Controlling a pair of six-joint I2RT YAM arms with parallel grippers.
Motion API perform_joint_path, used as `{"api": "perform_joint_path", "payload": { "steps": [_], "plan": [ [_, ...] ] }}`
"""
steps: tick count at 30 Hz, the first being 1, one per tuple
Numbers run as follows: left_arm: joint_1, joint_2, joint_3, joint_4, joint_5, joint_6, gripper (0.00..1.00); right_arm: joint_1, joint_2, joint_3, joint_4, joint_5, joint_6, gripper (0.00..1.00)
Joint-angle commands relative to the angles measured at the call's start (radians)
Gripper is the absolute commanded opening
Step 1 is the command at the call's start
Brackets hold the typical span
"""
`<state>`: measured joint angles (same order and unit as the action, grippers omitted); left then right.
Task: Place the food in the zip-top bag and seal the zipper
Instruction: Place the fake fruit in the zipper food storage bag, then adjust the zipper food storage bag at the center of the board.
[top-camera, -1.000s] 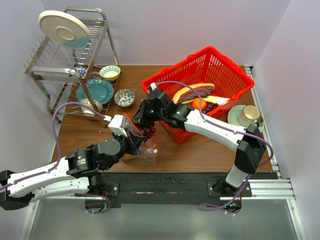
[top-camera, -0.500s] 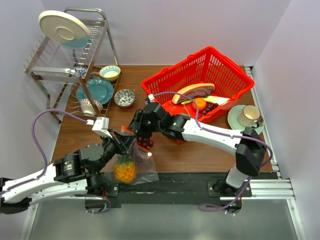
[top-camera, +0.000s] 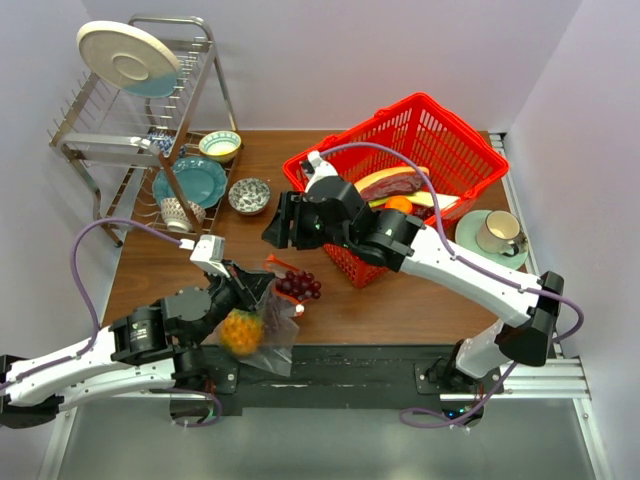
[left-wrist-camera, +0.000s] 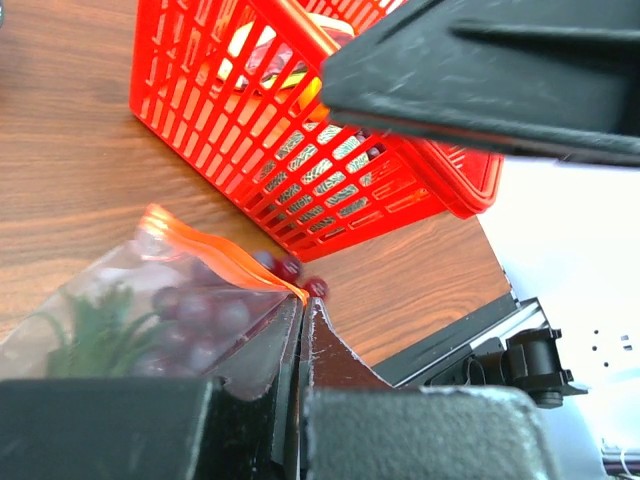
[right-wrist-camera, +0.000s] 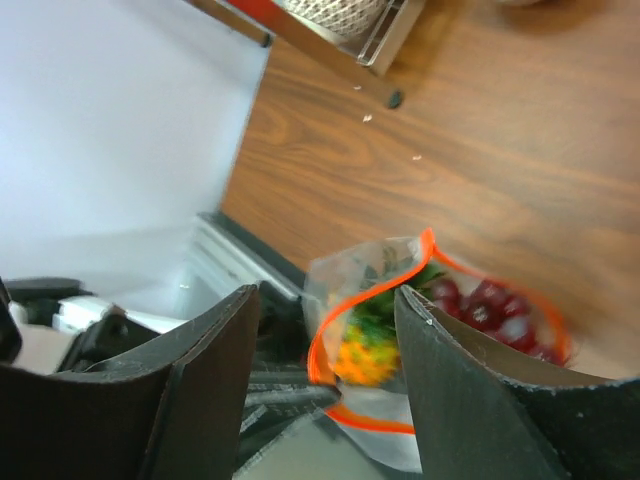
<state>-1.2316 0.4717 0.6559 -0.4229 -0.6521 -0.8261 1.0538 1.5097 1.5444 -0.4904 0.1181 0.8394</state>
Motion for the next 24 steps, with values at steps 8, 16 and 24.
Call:
{"api": "perform_joint_path", "payload": {
  "steps": [8, 16, 24],
  "plan": [
    [0.001, 0.016, 0.031, 0.101, 0.009, 0.067, 0.00, 0.005, -0.002, 0.009, -0.393, 0.060, -0.313, 0.59],
    [0.001, 0.045, 0.059, 0.101, 0.016, 0.090, 0.00, 0.003, -0.131, -0.170, -0.381, 0.138, -0.303, 0.44],
    [0.001, 0.074, 0.094, 0.090, 0.022, 0.110, 0.00, 0.003, -0.155, -0.299, -0.344, 0.160, -0.286, 0.00]
  ]
}}
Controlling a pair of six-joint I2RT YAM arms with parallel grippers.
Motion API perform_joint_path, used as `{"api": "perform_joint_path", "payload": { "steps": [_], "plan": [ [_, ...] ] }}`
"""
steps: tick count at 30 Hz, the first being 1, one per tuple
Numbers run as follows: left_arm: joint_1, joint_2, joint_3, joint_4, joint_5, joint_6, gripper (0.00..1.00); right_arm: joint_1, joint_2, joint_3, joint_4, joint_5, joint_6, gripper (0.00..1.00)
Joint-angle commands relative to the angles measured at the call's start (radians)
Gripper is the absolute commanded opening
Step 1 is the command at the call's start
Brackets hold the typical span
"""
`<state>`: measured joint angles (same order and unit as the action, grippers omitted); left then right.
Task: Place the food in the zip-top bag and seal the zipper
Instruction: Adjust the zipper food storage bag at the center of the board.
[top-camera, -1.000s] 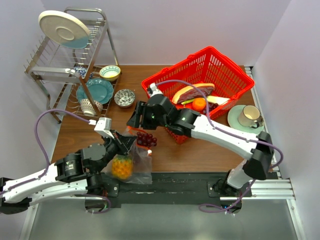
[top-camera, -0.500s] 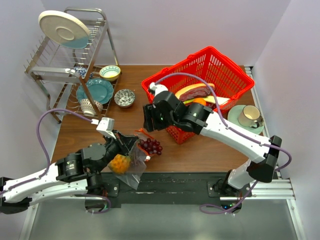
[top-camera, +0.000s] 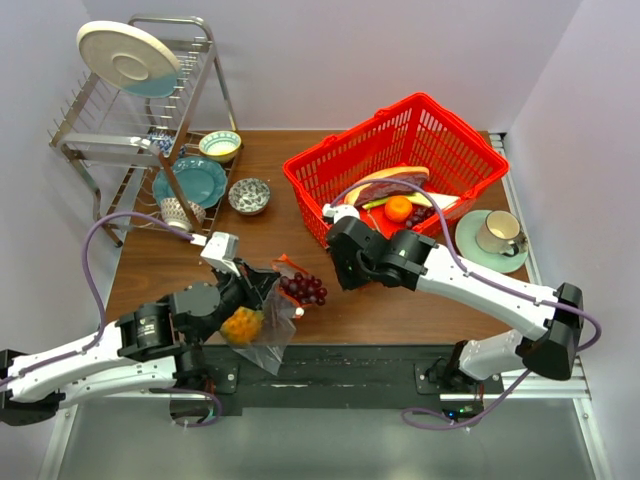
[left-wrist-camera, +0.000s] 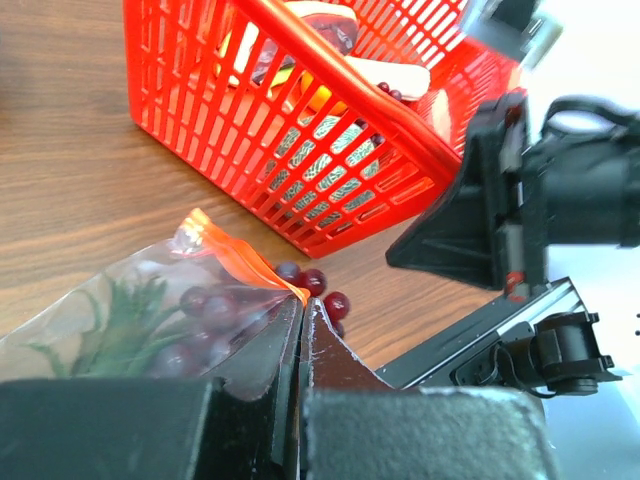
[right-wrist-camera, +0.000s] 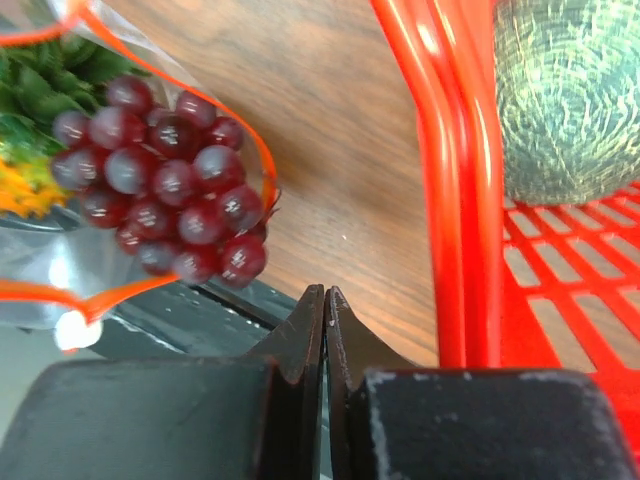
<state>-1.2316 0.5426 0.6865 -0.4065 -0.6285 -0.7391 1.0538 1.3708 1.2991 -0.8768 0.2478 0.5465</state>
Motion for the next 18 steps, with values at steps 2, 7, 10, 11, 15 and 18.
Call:
{"api": "perform_joint_path", "payload": {
  "steps": [2, 7, 10, 11, 15, 18],
  "plan": [
    [0.001, 0.010, 0.073, 0.074, 0.001, 0.024, 0.00, 0.005, -0.009, -0.066, 0.073, 0.024, 0.015, 0.00],
    [0.001, 0.011, 0.093, 0.072, 0.010, 0.035, 0.00, 0.012, 0.027, -0.060, 0.110, 0.031, 0.009, 0.00],
    [0.001, 0.013, 0.099, 0.075, 0.009, 0.038, 0.00, 0.031, 0.054, -0.037, 0.122, 0.013, 0.000, 0.08],
    [0.001, 0.014, 0.100, 0.077, 0.009, 0.038, 0.00, 0.035, 0.059, -0.035, 0.131, -0.014, 0.000, 0.09],
    [0.001, 0.026, 0.108, 0.074, 0.007, 0.043, 0.00, 0.080, 0.083, -0.037, 0.160, -0.027, 0.018, 0.07],
    [0.001, 0.033, 0.111, 0.074, 0.006, 0.041, 0.00, 0.112, 0.085, -0.015, 0.154, -0.024, 0.017, 0.62]
  ]
}}
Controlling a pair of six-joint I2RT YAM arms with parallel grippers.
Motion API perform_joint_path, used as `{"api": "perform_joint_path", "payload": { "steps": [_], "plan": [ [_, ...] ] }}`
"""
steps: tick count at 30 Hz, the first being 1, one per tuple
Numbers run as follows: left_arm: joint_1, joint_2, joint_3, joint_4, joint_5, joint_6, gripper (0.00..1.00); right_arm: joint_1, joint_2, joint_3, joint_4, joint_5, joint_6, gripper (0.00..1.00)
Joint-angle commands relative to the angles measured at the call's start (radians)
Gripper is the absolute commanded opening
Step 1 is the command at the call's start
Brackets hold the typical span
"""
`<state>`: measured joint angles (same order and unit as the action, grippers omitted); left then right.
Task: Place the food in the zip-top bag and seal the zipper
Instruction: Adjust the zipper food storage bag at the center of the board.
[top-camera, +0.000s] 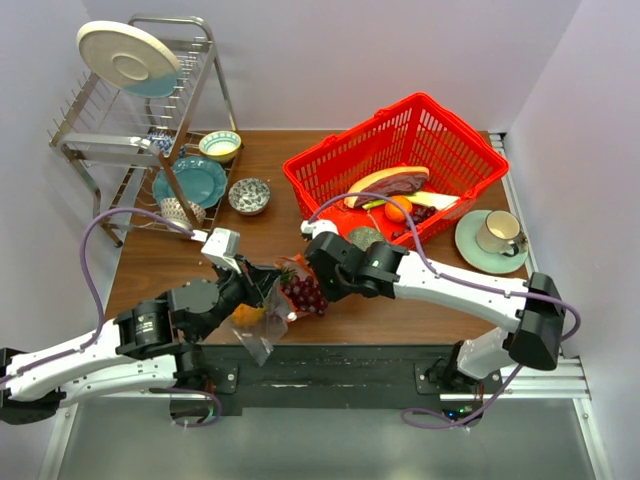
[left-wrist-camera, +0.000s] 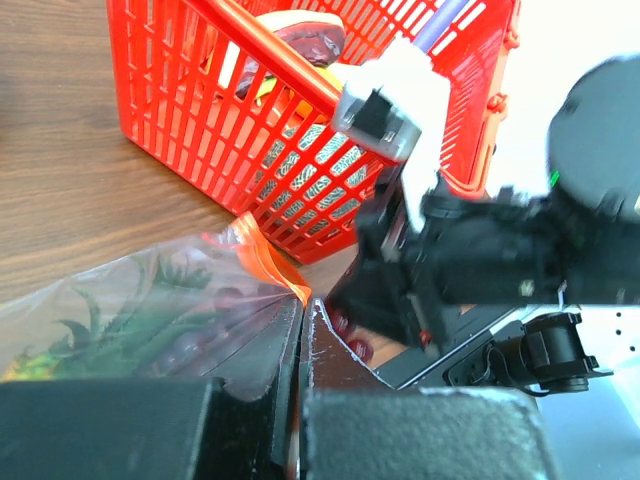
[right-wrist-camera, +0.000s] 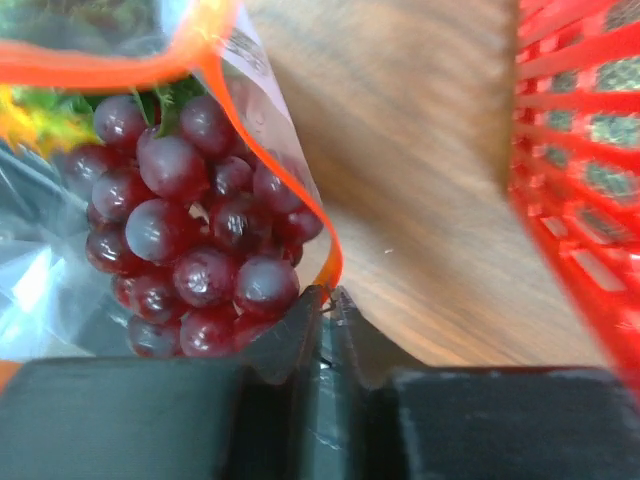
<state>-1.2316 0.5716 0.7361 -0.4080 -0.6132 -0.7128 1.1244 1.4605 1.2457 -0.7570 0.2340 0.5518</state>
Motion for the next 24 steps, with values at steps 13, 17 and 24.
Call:
{"api": "perform_joint_path", "payload": {
  "steps": [13, 17, 24],
  "plan": [
    [0.001, 0.007, 0.075, 0.074, -0.008, 0.024, 0.00, 0.068, -0.080, -0.012, 0.056, 0.019, 0.045, 0.90],
    [0.001, -0.003, 0.082, 0.072, -0.008, 0.030, 0.00, 0.068, -0.101, -0.064, 0.077, 0.117, 0.088, 0.75],
    [0.001, 0.007, 0.080, 0.090, 0.013, 0.039, 0.00, 0.068, -0.164, -0.106, 0.127, 0.122, 0.123, 0.86]
  ]
}}
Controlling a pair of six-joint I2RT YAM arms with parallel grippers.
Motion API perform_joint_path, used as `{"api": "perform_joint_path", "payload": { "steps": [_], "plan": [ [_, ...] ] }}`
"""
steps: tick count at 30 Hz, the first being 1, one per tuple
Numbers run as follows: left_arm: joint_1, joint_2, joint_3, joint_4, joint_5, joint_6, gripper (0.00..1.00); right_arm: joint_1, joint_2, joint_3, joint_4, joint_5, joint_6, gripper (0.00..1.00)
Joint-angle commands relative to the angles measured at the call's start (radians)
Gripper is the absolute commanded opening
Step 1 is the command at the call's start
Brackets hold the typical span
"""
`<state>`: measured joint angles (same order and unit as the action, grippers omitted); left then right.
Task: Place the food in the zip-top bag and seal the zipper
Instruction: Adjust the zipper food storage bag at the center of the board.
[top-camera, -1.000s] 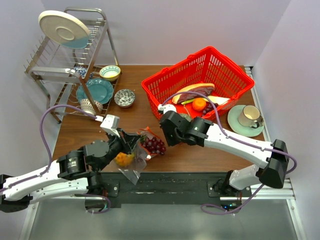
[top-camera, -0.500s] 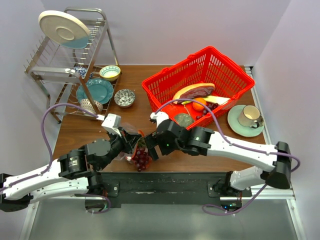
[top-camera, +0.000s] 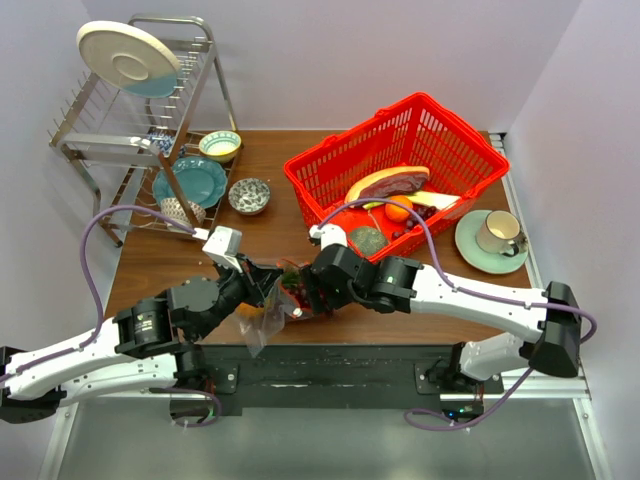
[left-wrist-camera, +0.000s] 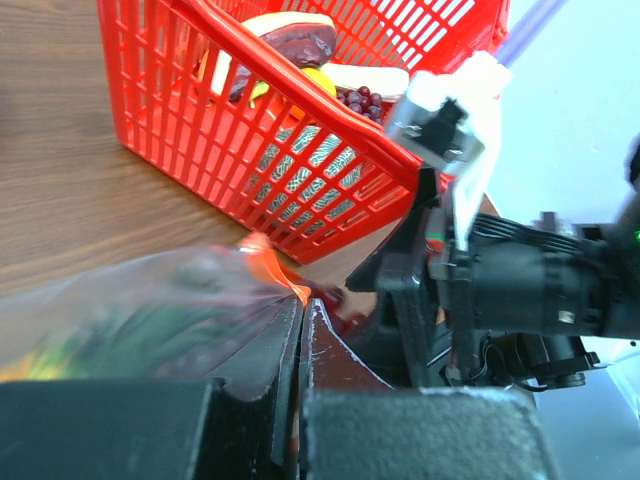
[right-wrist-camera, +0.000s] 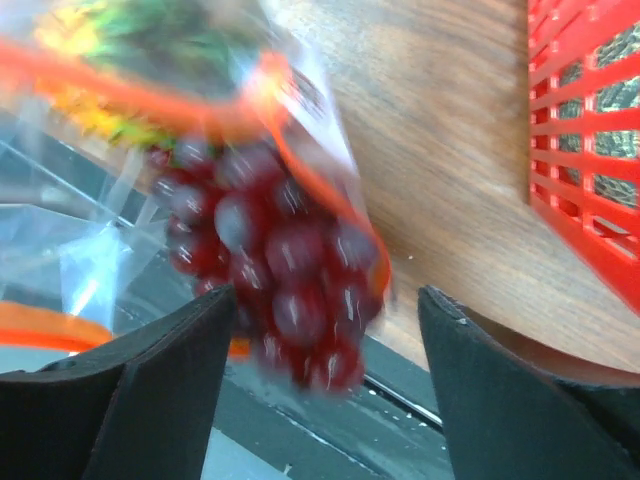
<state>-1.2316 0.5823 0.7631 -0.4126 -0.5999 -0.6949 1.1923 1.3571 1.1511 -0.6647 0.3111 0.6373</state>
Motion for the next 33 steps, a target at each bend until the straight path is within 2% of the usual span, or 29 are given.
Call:
{"api": "perform_joint_path", "payload": {
  "steps": [1, 6, 13, 22, 25, 26, 31, 32, 33],
  "plan": [
    [0.001, -0.002, 0.053, 0.097, 0.003, 0.021, 0.00, 0.001, -0.065, -0.017, 0.048, 0.043, 0.042, 0.89],
    [0.001, 0.004, 0.050, 0.103, 0.023, 0.023, 0.00, -0.013, -0.088, -0.044, 0.099, 0.048, 0.053, 0.90],
    [0.001, 0.007, 0.050, 0.113, 0.037, 0.034, 0.00, -0.026, -0.050, 0.036, 0.036, 0.066, 0.035, 0.85],
    [0.001, 0.039, 0.073, 0.112, 0.028, 0.055, 0.00, -0.051, -0.187, 0.068, -0.047, 0.074, 0.041, 0.82],
    [0.001, 0.051, 0.087, 0.118, 0.028, 0.067, 0.00, -0.053, -0.194, 0.075, -0.085, 0.094, 0.027, 0.64],
    [0.001, 0.056, 0.093, 0.118, 0.029, 0.072, 0.00, -0.054, -0.193, 0.072, -0.093, 0.103, 0.024, 0.54],
    [0.001, 0.063, 0.160, 0.087, 0.017, 0.107, 0.00, -0.056, -0.213, 0.035, -0.121, 0.123, 0.025, 0.37],
    [0.001, 0.063, 0.171, 0.084, 0.015, 0.116, 0.00, -0.057, -0.223, 0.029, -0.118, 0.125, 0.027, 0.22],
    [0.000, 0.067, 0.189, 0.078, 0.014, 0.120, 0.00, -0.057, -0.233, 0.021, -0.118, 0.128, 0.028, 0.18]
  ]
}}
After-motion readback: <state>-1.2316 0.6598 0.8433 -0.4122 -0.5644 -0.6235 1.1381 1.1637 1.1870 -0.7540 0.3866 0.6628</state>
